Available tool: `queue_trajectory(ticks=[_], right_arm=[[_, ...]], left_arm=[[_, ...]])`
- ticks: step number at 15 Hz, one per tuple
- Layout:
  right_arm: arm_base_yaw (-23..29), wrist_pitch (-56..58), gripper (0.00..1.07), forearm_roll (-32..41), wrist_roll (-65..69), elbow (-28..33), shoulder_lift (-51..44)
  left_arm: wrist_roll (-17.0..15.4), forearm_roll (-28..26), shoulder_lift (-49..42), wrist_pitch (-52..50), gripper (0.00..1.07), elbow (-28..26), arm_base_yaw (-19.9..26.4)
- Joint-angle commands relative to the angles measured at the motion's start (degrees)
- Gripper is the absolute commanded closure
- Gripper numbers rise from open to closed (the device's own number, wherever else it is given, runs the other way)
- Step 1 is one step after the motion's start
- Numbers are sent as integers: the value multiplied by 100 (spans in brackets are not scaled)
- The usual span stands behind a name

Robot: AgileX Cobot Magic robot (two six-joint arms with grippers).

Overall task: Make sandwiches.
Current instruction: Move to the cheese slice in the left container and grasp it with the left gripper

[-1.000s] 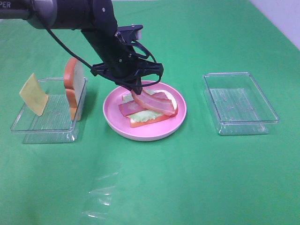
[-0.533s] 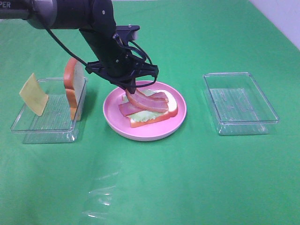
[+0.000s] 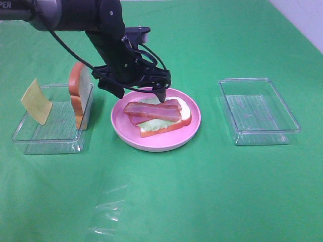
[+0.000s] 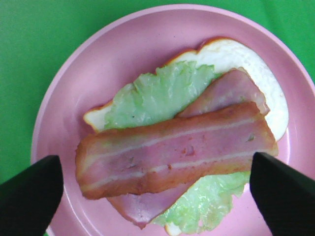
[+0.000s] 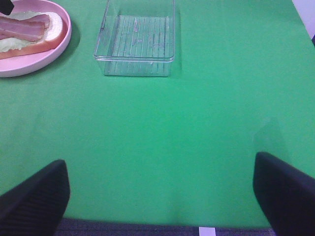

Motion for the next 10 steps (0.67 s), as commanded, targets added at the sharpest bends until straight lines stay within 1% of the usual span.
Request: queue_trajectory(ticks=[1,4,6,8,10], right_arm=[[-34,-40,10,0,-46,11,17],[-34,-40,10,0,-46,11,17],[-34,-40,10,0,-46,11,17],[-34,-40,10,0,-46,11,17],[-34,-40,10,0,-46,11,17]], left_arm=[[11,-6,-126,0,5,-17,-23],[11,11,-361,17,6,-40,-23],[11,69,-481,241,6,-223,-23],[11,223,-613,825,6,-688,-23],[11,527,-756,1524,6,-1266,-23]])
